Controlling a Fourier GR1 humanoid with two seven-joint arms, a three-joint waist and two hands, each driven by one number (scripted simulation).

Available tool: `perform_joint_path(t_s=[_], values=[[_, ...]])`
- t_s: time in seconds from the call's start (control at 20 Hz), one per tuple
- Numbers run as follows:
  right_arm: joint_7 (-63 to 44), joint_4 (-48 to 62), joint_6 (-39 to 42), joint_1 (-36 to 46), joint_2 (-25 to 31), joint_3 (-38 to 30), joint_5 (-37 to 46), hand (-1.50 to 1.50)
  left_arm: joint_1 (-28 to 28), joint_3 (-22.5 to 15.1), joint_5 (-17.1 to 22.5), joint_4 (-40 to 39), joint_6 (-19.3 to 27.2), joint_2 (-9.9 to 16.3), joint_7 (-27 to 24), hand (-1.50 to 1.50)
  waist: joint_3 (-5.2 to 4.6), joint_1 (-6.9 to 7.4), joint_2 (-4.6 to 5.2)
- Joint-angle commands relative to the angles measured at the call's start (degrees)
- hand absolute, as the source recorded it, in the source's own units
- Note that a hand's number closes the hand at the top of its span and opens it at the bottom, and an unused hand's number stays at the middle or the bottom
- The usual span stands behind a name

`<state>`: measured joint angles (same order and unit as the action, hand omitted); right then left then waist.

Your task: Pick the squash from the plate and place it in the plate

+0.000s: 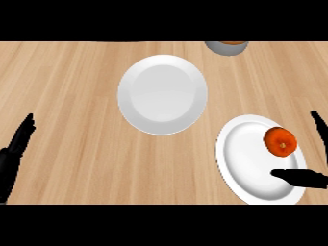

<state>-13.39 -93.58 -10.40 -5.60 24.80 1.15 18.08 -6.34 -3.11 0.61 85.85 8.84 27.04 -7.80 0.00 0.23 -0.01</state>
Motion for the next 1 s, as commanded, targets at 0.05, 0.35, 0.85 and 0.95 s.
perform_joint_path(t_s=[0.05,0.35,0.85,0.95], values=[[-2.52,1.22,4.71,2.36,-1.13,-0.21,1.70,-1.50,-0.86,0.49,-3.13,3.53,0.03,-2.81,2.72,0.00,0.00,-0.10,-0.03],[3.79,10.83,3.42,6.04,-5.29,-2.92,4.48,-1.50,-0.12,3.03,-6.25,-1.30,-2.39,-6.15,-1.48,0.00,0.00,-0.09,0.01],[14.89,23.72,2.83,12.42,-7.67,-7.36,3.93,1.50,-0.31,6.38,-8.30,1.38,-5.27,-7.83,0.47,0.00,0.02,0.11,0.03],[14.80,15.76,1.53,5.54,-9.25,-4.55,6.85,1.50,3.40,8.23,-8.91,-2.72,-6.39,-7.37,-0.34,0.00,0.00,-0.31,-0.01]])
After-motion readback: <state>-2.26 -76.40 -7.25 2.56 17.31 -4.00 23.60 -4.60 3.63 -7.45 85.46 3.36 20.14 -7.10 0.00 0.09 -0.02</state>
